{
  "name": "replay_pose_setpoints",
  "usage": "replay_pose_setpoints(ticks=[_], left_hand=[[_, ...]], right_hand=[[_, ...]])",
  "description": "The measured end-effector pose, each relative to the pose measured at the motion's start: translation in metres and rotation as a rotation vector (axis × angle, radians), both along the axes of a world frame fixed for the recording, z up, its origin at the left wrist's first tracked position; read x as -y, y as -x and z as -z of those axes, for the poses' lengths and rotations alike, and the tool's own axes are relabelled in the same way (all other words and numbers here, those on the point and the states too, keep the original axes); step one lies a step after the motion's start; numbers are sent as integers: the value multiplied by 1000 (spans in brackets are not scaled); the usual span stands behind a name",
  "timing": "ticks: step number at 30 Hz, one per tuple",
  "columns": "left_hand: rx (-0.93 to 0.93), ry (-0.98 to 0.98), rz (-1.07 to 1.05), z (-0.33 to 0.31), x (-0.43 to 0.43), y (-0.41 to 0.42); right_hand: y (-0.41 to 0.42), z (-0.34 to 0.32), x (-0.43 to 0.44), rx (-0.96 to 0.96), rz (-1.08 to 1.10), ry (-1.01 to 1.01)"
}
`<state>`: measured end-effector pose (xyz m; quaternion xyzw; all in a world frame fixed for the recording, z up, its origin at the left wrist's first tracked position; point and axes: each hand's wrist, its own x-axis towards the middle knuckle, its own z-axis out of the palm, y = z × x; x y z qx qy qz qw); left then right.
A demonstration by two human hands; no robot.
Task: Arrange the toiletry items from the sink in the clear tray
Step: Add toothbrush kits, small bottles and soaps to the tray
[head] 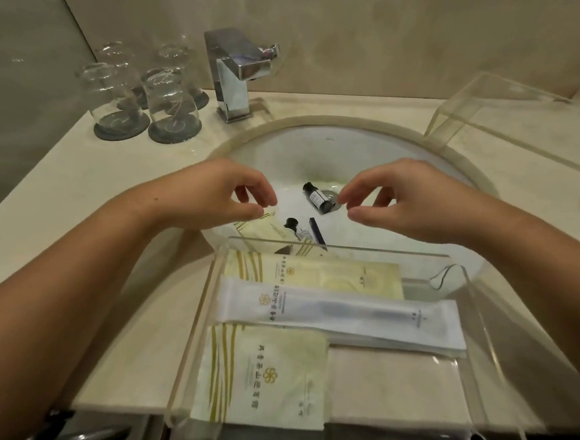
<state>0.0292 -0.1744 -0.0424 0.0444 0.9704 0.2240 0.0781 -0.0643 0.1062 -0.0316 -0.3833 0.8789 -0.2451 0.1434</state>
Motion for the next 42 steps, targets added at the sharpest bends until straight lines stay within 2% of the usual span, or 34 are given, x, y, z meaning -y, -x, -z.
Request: replay_pose_setpoints(ticks=[7,11,20,25,34,37,42], left_hand=[[221,174,99,32,-1,36],[299,268,100,45,-2,46],[400,293,76,49,-12,45],[352,303,96,53,-12,43],[272,202,58,57,-4,49],[171,191,39,59,0,55],[-113,109,-100,45,-3,53]], right_hand=[[35,43,17,188,-171,-194],[40,66,23,192,-259,-314],[44,84,25,284,-288,-367],[46,88,24,311,-271,-335],[47,90,19,349,-185,-212],[49,89,17,426,-109,-95],[47,76,14,457,32,178]])
